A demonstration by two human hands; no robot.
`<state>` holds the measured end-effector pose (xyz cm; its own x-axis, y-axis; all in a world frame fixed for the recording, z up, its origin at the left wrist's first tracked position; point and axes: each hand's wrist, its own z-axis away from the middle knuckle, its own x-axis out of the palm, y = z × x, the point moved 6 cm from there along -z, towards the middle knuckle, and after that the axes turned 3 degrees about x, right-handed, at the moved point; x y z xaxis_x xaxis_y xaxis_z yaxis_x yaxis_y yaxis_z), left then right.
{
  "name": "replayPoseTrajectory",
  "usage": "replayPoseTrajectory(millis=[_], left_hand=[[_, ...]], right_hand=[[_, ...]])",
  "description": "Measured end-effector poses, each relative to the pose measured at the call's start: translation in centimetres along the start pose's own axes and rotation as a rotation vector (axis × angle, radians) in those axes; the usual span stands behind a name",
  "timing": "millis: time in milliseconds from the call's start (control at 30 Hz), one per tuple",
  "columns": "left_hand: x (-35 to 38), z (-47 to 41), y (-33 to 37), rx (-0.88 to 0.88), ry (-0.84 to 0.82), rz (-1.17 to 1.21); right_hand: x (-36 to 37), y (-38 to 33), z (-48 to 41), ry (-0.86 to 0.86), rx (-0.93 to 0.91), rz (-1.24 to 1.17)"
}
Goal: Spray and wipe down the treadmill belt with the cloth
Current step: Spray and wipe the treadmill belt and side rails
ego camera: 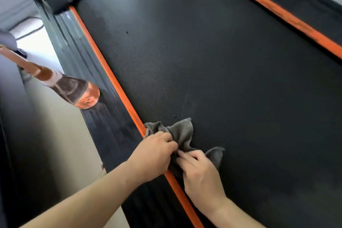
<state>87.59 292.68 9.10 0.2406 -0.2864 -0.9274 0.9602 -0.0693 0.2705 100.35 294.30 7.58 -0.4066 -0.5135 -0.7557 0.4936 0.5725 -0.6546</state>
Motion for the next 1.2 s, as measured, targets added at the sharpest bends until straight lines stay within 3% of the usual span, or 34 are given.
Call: replayPoseTrajectory(millis=[100,234,300,334,400,467,601,767,834,934,1001,1134,1201], left_hand=[[-0.8,-0.9,1.8,0.112,-0.018,0.025],[-6.4,-3.9,1.2,0.015,0.208,-0.018],[-7.9,-5.5,-1.4,-0.135,0.236,-0.090],[-7.6,-5.9,-3.1,-0.219,0.171,-0.122],[-5.5,-6.1,-6.0,-0.354,0.034,-0.120],[-3.5,-5.6,-6.7,-0.430,0.037,-0.062],[-0.9,-4.4,-2.4,-0.287,0.057,-0.007],[2.4,0.6,5.9,-0.032,-0.158,0.104],[1.2,0.3,6.9,0.035,-0.134,0.135],[-3.6,-1.8,3.2,-0.112,0.256,0.148],[-6.5,-3.0,-0.3,-0.282,0.443,0.134],[-5.2,-5.1,-5.2,-0.483,0.220,0.091],[-3.5,-5.1,-5.6,-0.482,0.131,0.082]], right_hand=[[-2.0,1.4,0.9,0.047,0.111,-0.163],[-7.0,0.8,-4.1,0.172,0.105,-0.062],[-6.7,0.2,-7.6,0.056,0.102,0.171],[-5.5,0.3,-8.8,-0.052,0.105,0.250],[-2.7,1.1,-9.9,-0.212,0.093,0.316],[-1.4,1.6,-9.8,-0.220,0.069,0.298],[-2.7,1.8,-5.6,-0.047,-0.108,0.165],[-3.7,3.0,3.5,-0.267,-0.130,-0.011],[-4.8,2.9,3.1,-0.213,-0.131,-0.073],[-7.4,2.5,-1.3,0.049,-0.096,-0.005],[-8.1,2.3,-5.2,0.111,-0.069,0.133],[-4.1,2.8,-10.7,-0.183,-0.045,0.328],[-2.9,3.2,-10.5,-0.206,-0.025,0.341]])
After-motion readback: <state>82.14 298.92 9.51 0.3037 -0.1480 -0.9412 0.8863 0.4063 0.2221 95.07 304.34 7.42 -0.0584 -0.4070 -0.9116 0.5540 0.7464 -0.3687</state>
